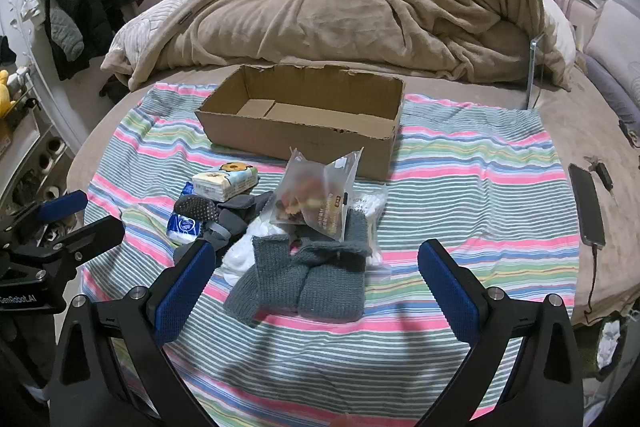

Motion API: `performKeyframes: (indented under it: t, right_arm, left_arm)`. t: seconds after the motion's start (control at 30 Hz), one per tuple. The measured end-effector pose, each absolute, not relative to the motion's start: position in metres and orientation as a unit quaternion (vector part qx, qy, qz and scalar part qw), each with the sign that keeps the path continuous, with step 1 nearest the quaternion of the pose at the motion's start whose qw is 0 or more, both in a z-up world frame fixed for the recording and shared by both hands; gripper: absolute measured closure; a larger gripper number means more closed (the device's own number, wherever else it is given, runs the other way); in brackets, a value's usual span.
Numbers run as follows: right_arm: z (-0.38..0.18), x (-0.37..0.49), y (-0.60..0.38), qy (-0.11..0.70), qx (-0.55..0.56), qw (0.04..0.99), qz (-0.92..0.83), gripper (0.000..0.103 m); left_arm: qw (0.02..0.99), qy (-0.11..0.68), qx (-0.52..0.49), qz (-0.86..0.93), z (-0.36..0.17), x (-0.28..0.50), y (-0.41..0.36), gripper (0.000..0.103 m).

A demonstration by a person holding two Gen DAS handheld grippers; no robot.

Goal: Organize objects

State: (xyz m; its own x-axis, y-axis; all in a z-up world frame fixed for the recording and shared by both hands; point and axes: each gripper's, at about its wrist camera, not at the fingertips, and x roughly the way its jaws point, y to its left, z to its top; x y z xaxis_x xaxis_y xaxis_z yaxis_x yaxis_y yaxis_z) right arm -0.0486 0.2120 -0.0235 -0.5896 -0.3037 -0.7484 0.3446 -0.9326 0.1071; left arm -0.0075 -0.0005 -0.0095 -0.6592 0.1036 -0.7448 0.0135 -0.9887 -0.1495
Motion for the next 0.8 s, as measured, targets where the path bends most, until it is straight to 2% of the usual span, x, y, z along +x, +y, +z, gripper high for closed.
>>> performKeyframes:
  t: [0.8]
  right_arm:
    - [-0.0255, -0.0495, 0.2086, 0.024, 0.418, 0.184, -0.889, 0.0]
  left_arm:
    - [0.024, -0.074, -0.416, 0.906, -0.0145, -0.0103, -0.001, 0.001]
